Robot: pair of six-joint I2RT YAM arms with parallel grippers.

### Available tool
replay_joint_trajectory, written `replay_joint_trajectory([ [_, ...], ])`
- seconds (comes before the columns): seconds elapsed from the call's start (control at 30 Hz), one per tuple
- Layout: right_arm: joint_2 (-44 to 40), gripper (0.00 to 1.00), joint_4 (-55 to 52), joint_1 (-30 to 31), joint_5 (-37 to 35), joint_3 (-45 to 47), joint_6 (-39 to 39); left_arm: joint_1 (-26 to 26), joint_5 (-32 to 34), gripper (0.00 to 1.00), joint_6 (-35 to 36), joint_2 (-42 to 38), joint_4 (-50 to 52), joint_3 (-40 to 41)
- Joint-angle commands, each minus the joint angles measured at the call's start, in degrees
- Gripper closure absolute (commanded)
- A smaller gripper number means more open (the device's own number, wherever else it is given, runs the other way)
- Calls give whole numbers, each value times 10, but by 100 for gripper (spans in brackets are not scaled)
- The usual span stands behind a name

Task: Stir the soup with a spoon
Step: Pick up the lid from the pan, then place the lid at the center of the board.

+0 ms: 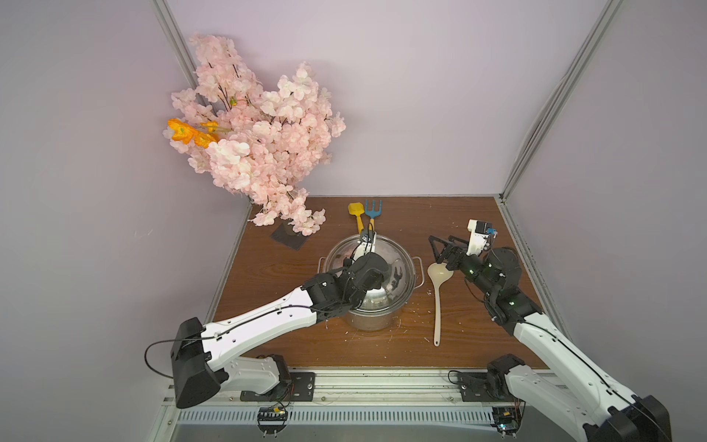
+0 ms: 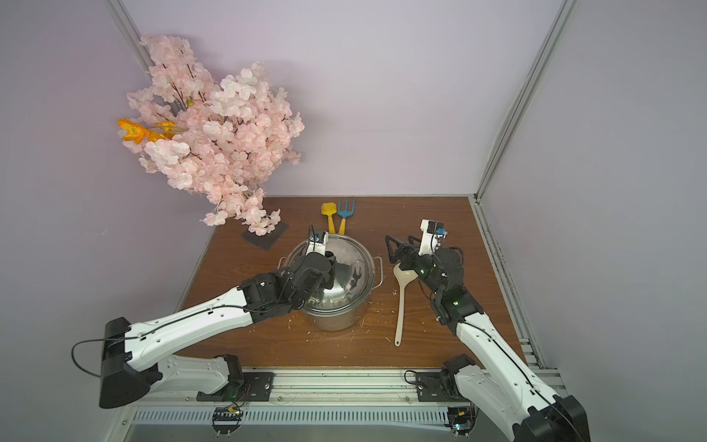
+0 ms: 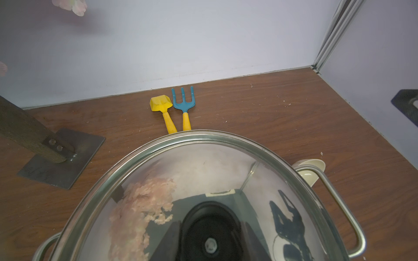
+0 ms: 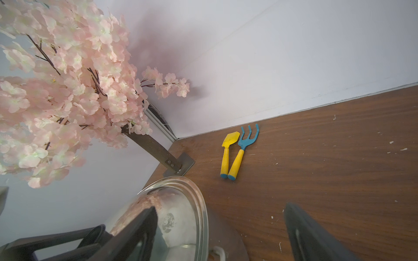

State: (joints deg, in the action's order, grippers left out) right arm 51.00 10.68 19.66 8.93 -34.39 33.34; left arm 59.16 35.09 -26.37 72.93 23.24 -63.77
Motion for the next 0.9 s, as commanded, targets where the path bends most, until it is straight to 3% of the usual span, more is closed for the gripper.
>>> replay_joint_trajectory([
  [0.0, 1, 8, -7, 4, -11, -10, -12, 7, 13, 66, 19, -19, 6, -28],
  [0.3, -2, 8, -18, 4, -26, -17, -31, 8, 44, 69, 17, -105, 12, -46],
  [0.47, -4, 8, -18, 4, -36, -17, -41, 8, 81, 69, 0, -162, 70, -57],
  [0.77, 5, 7, -22, 3, -44, -21, -53, 3, 184, 69, -119, -307, 250, -8],
  [0.87, 9, 7, -24, 3, -44, -23, -56, -29, 190, 69, -157, -349, 298, 21],
])
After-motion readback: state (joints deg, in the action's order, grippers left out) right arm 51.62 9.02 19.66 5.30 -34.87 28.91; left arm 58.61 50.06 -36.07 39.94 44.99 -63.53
